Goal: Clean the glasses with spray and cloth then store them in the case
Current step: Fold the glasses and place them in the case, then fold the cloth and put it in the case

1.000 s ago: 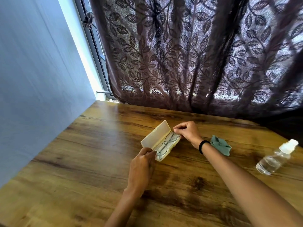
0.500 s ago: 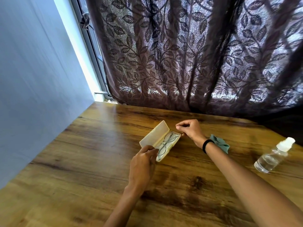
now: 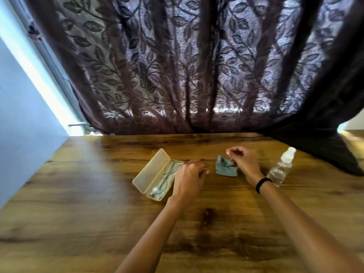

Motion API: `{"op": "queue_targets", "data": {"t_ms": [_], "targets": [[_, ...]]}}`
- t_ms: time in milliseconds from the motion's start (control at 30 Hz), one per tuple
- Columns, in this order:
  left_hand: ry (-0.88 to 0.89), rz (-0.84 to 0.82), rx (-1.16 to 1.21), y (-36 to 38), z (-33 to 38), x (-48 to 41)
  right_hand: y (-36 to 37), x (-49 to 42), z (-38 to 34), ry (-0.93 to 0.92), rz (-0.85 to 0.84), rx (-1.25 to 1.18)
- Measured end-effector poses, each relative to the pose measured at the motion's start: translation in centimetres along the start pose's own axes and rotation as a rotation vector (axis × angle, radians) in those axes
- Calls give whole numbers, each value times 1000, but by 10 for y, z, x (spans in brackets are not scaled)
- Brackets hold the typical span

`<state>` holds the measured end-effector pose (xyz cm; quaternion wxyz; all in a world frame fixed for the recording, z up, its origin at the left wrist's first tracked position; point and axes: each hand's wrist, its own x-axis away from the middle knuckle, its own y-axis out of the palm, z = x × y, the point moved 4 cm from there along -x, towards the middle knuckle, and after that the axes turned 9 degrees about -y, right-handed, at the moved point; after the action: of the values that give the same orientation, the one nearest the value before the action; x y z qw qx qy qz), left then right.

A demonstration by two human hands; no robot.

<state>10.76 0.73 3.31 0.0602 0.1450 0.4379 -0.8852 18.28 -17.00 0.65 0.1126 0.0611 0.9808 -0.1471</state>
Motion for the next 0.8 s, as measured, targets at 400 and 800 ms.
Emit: {"op": "queue_targets", "data": {"t_ms": [400, 800], "targets": [[-201, -212, -151, 65, 13, -40, -8, 9, 30, -58, -161, 563], [-121, -333, -71, 70, 4, -62, -11, 8, 15, 113, -72, -51]]}}
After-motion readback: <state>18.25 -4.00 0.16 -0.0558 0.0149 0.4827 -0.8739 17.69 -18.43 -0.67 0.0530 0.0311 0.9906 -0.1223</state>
